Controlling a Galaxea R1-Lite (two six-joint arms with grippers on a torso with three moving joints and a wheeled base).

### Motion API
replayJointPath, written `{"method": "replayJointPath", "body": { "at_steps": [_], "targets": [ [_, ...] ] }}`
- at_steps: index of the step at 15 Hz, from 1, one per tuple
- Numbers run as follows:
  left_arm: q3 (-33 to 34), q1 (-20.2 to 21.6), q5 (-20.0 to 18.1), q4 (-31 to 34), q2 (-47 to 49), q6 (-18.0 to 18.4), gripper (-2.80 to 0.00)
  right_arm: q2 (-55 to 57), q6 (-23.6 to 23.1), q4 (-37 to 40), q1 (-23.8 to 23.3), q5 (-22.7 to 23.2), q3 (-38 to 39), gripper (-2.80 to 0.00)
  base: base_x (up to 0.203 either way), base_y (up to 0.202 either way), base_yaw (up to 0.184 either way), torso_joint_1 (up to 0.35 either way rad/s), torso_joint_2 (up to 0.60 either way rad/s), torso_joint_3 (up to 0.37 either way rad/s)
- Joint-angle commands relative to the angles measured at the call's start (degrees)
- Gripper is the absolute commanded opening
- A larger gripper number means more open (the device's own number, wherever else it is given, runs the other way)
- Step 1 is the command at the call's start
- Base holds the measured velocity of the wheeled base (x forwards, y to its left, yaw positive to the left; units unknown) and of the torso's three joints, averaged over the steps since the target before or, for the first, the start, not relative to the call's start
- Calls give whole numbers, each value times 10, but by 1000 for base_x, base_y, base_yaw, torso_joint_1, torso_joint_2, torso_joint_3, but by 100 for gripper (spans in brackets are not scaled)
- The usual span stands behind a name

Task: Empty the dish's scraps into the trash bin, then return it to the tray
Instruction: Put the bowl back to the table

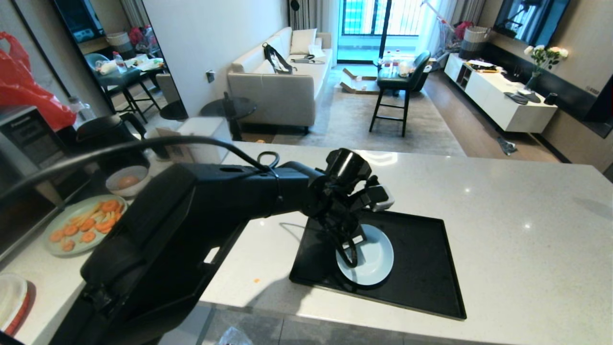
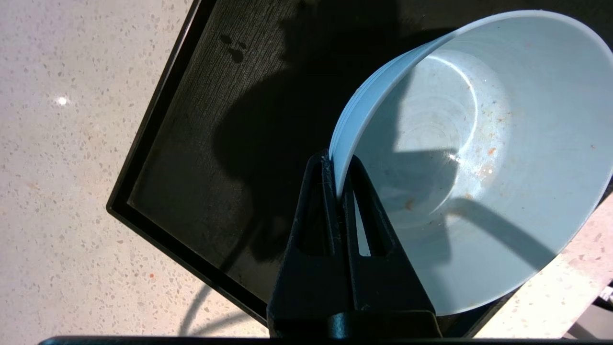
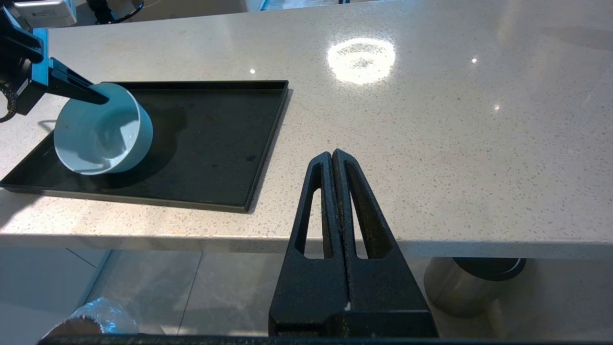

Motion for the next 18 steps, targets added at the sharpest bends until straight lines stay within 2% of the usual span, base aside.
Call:
{"method": "replayJointPath", "body": {
  "at_steps": [1,3,9,18],
  "targets": [
    [1,0,1,4,3,5,-280,0,0,0,0,0,0,-280,0,0,0,0,0,0],
    [1,0,3,7,5,8,-280,0,0,0,0,0,0,-280,0,0,0,0,0,0],
    [0,2,9,1,15,88,-280,0,0,0,0,1,0,-280,0,0,0,0,0,0],
    [-4,2,10,-10,14,98,-280,0,0,0,0,0,0,-280,0,0,0,0,0,0]
  ]
}}
